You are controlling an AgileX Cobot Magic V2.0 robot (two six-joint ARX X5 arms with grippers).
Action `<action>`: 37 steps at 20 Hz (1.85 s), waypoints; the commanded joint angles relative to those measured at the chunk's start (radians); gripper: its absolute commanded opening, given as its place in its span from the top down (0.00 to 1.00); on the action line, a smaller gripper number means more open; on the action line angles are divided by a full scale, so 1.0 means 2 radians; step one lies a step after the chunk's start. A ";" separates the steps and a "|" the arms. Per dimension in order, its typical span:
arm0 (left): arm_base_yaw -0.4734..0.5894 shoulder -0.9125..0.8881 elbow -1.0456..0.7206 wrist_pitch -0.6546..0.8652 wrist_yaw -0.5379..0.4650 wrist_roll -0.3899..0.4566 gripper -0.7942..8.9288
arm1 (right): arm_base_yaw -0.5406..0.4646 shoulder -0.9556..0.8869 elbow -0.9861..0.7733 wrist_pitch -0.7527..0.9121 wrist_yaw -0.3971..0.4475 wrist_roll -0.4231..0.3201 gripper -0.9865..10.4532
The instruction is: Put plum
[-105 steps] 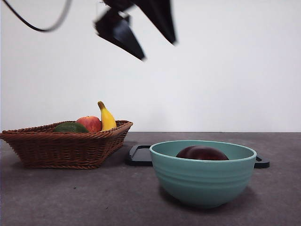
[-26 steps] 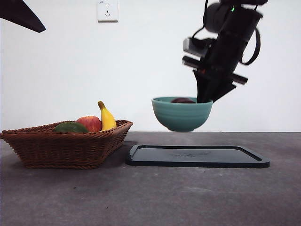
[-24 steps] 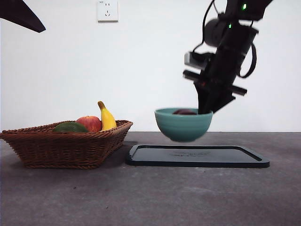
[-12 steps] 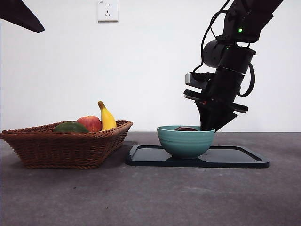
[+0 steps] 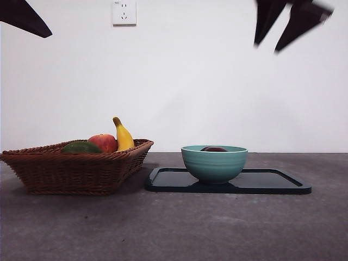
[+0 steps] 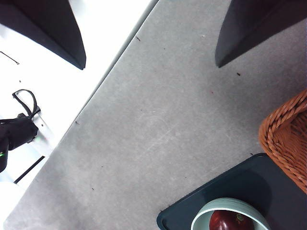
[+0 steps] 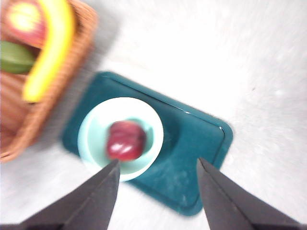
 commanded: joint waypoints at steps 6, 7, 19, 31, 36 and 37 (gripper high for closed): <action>-0.003 0.003 0.004 0.005 0.005 0.006 0.47 | 0.003 -0.212 -0.178 0.002 -0.027 0.000 0.69; -0.003 0.003 0.004 0.006 0.005 0.006 0.47 | 0.003 -0.243 -0.205 0.001 -0.049 -0.001 0.69; -0.003 0.003 0.004 0.006 0.005 0.004 0.47 | 0.003 -0.368 -0.335 -0.007 -0.119 -0.003 0.69; -0.012 0.009 0.009 0.080 -0.010 -0.015 0.47 | 0.003 -0.368 -0.335 -0.007 -0.119 -0.003 0.69; -0.036 0.095 0.093 0.128 -0.064 -0.012 0.47 | 0.003 -0.368 -0.335 -0.007 -0.119 -0.003 0.69; -0.040 0.126 0.120 0.130 -0.067 -0.004 0.47 | 0.003 -0.368 -0.335 -0.007 -0.119 -0.003 0.69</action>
